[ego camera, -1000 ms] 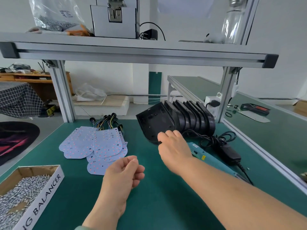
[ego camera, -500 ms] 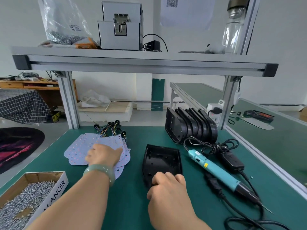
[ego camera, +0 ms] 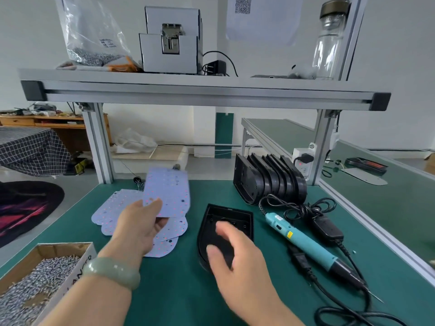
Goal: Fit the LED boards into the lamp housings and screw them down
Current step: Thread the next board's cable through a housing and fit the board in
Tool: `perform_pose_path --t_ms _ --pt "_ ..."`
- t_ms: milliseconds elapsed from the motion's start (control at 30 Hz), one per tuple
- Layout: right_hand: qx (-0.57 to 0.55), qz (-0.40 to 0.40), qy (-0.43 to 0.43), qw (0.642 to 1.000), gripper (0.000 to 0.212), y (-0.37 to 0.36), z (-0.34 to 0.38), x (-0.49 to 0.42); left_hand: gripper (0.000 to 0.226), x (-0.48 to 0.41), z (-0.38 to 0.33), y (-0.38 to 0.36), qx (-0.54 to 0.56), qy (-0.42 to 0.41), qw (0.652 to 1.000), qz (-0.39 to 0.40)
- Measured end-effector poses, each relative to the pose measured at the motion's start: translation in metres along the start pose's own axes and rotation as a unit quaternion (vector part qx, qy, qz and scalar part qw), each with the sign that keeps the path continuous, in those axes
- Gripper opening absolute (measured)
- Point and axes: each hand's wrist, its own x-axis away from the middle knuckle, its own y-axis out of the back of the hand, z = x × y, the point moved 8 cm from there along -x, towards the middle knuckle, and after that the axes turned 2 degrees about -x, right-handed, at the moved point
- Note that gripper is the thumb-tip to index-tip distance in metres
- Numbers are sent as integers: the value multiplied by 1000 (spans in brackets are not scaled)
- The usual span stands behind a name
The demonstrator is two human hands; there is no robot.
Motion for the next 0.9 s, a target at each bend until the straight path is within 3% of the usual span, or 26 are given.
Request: perform_pose_path --t_ms 67,133,167,233,267,333,400,467,533,600,633,700,767,800,867,900 --pt "-121 -5 -108 987 59 4 -5 -18 15 36 6 -13 14 -14 998 64" --pt "-257 6 -234 938 68 6 -13 -39 16 67 19 -20 -14 -36 992 116" --pt "-321 20 -275 906 63 8 -15 -48 16 81 26 -23 -43 -50 988 140" --pt "-418 60 -298 856 33 13 -3 -60 11 105 38 -27 -150 -83 967 189" --pt "-430 78 -289 852 18 18 3 -62 15 115 41 -31 -209 -90 949 219" --pt "-414 103 -230 875 11 35 16 -62 30 122 40 -33 -253 -95 930 249" --pt "-358 128 -137 915 18 60 32 -59 30 106 18 -23 -205 -128 953 181" --pt "-287 153 -54 944 20 86 49 -53 22 81 -17 -10 -246 -227 941 59" --pt "-243 175 11 954 17 109 61 -49 62 59 -37 -22 -367 -288 883 39" --pt "-222 184 62 955 15 123 72 -47 105 44 -35 -55 -473 -322 812 112" --pt "-221 183 82 954 13 128 76 -47 113 43 -28 -73 -518 -326 774 161" --pt "-248 165 109 948 15 137 80 -49 92 44 -3 -102 -584 -322 699 259" --pt "-299 108 104 942 17 151 74 -56 40 38 11 -109 -618 -334 668 245" --pt "-321 77 98 939 17 157 70 -58 21 29 7 -103 -614 -344 683 193" --pt "-339 22 92 936 22 167 61 -60 13 14 -8 -80 -570 -361 734 83" --pt "-338 1 93 937 22 170 58 -60 11 8 -14 -71 -553 -375 742 50"
